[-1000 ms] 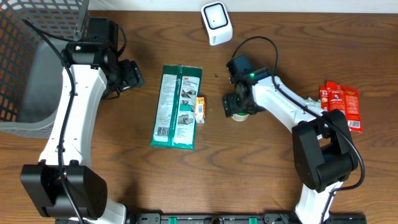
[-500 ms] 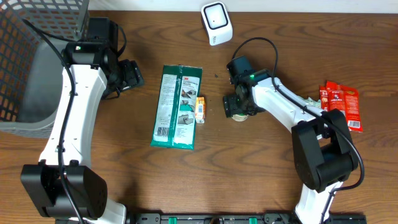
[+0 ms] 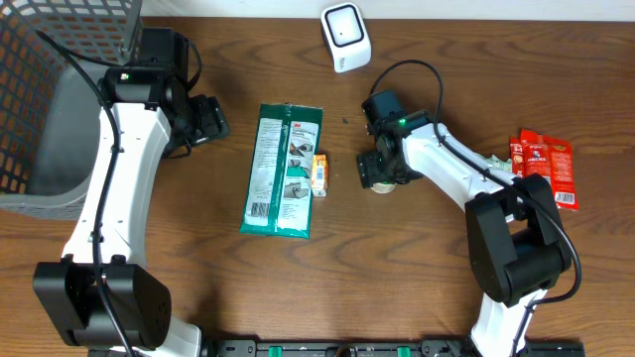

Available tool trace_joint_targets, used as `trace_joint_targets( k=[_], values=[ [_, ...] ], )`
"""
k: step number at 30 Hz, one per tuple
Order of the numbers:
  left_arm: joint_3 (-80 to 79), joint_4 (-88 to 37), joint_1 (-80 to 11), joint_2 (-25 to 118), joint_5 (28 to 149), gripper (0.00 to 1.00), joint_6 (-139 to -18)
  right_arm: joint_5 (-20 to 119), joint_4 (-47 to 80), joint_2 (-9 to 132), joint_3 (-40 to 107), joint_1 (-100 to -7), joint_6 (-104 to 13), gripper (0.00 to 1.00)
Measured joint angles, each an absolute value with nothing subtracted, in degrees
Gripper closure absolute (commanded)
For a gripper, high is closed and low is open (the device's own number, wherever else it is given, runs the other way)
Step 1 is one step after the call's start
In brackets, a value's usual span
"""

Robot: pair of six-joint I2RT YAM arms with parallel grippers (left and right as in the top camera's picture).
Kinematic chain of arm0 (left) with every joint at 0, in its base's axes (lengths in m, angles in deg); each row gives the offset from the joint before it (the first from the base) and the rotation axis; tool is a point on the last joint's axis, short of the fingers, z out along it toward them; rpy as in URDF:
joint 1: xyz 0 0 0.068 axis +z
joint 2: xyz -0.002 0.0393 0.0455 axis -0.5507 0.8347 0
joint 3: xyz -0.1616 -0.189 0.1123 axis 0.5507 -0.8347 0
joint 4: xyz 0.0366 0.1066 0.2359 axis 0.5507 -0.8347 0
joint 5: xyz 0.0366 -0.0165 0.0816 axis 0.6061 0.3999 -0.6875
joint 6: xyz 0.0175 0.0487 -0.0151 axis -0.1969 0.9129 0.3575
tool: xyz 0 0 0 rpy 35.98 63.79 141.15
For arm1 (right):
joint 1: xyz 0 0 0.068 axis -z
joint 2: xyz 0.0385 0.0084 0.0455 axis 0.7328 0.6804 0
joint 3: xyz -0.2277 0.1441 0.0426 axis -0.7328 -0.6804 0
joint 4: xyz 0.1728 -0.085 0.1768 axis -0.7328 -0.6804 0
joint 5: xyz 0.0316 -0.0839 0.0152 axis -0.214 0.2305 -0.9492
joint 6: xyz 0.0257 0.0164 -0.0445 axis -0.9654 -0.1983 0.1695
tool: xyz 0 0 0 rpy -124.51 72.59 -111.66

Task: Scan the item barcode

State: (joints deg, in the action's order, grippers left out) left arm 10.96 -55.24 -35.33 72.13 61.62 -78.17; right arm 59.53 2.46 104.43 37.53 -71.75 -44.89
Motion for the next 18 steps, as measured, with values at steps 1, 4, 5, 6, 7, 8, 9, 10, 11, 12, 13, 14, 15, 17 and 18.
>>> trace_joint_targets(
  k=[1, 4, 5, 6, 7, 8, 9, 10, 11, 12, 13, 14, 15, 17, 18],
  values=[
    [11.0, -55.2, -35.3, 72.1, 61.6, 0.15, -78.2, 59.5, 2.1, 104.4, 37.7, -71.8, -44.9, 0.31],
    [11.0, -55.2, -35.3, 72.1, 61.6, 0.15, -78.2, 59.6, 1.5, 104.4, 38.2, -71.7, -44.9, 0.32],
    [11.0, -55.2, -35.3, 72.1, 61.6, 0.15, -78.2, 59.5, 1.5, 104.4, 38.3, -71.7, -44.9, 0.32],
    [11.0, -55.2, -35.3, 72.1, 61.6, 0.15, -78.2, 59.5, 1.5, 104.2, 38.3, -71.7, -44.9, 0.32],
    [11.0, -55.2, -35.3, 72.1, 61.6, 0.15, -78.1, 59.6, 1.3, 104.0, 38.3, -71.7, -44.9, 0.33],
    [11.0, -55.2, -35.3, 72.1, 61.6, 0.15, -78.2, 59.5, 1.3, 103.8, 38.3, -71.7, -44.9, 0.34],
    [11.0, -55.2, -35.3, 72.1, 61.6, 0.15, -78.2, 59.5, 1.3, 103.4, 38.3, -71.7, -44.9, 0.34],
    [11.0, -55.2, -35.3, 72.1, 61.6, 0.15, -78.1, 59.5, 1.3, 102.9, 38.3, -71.7, -44.9, 0.34],
    [11.0, -55.2, -35.3, 72.1, 61.6, 0.15, -78.1, 59.4, 1.2, 102.1, 38.3, -71.7, -44.9, 0.35],
    [11.0, -55.2, -35.3, 72.1, 61.6, 0.15, -78.1, 59.2, 1.2, 101.5, 38.3, -71.7, -44.9, 0.35],
    [11.0, -55.2, -35.3, 72.1, 61.6, 0.15, -78.1, 58.8, 1.2, 100.2, 38.3, -71.7, -44.9, 0.36],
    [11.0, -55.2, -35.3, 72.1, 61.6, 0.15, -78.2, 58.5, 1.1, 99.1, 38.3, -71.7, -44.9, 0.37],
    [11.0, -55.2, -35.3, 72.1, 61.6, 0.15, -78.2, 58.1, 1.1, 97.8, 38.3, -71.7, -44.9, 0.38],
    [11.0, -55.2, -35.3, 72.1, 61.6, 0.15, -78.2, 57.1, 0.9, 94.0, 38.3, -71.7, -44.9, 0.39],
    [11.0, -55.2, -35.3, 72.1, 61.6, 0.15, -78.1, 56.6, 0.8, 92.3, 38.3, -71.7, -44.9, 0.4]
  ],
)
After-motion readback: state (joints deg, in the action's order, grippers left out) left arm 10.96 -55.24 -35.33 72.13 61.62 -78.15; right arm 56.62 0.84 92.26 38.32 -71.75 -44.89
